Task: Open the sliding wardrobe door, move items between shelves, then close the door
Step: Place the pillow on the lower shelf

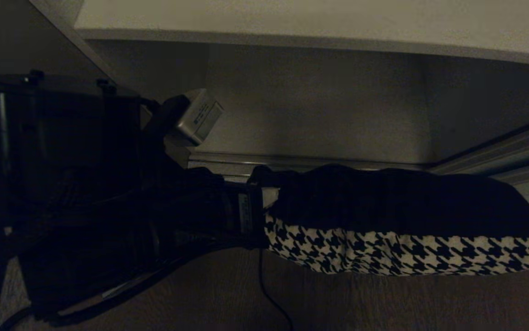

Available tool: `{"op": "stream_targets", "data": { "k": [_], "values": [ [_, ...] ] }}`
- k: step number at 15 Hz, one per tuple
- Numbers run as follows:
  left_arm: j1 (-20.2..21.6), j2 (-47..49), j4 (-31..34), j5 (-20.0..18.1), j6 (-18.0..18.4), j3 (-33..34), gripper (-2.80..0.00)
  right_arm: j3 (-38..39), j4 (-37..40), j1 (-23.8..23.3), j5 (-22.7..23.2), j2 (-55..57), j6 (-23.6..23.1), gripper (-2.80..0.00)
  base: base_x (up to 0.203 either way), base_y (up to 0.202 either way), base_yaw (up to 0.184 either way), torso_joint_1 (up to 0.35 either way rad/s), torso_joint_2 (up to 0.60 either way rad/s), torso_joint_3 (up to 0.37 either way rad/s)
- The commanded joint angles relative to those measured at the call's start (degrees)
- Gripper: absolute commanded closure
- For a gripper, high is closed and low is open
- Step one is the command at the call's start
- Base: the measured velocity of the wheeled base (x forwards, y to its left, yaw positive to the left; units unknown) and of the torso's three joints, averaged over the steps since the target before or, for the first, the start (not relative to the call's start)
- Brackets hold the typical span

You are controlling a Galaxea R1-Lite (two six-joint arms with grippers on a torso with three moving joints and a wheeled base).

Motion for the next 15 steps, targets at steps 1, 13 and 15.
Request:
{"op": "stream_targets", "data": {
  "k": [1,13,15],
  "values": [
    [0.01,0.27,-0.14,0.07,-0.17,0.13,0.0,0.15,-0.04,-0.01,0.3,0.05,0.14,0.0,0.0,0.0,0.0,0.002,0.0,-0.198],
    [3.13,5.58,-7.63,2.36,-0.12,0.06,0.0,-0.29,-4.42,-0.01,0.39,5.48,0.13,0.0,0.0,0.0,0.0,0.002,0.0,-0.086],
    [5.68,7.63,-9.35,4.37,-0.21,-3.35,0.0,-0.58,-6.95,-0.01,0.39,7.89,0.08,0.0,0.0,0.0,0.0,0.0,0.0,0.0]
  ]
}}
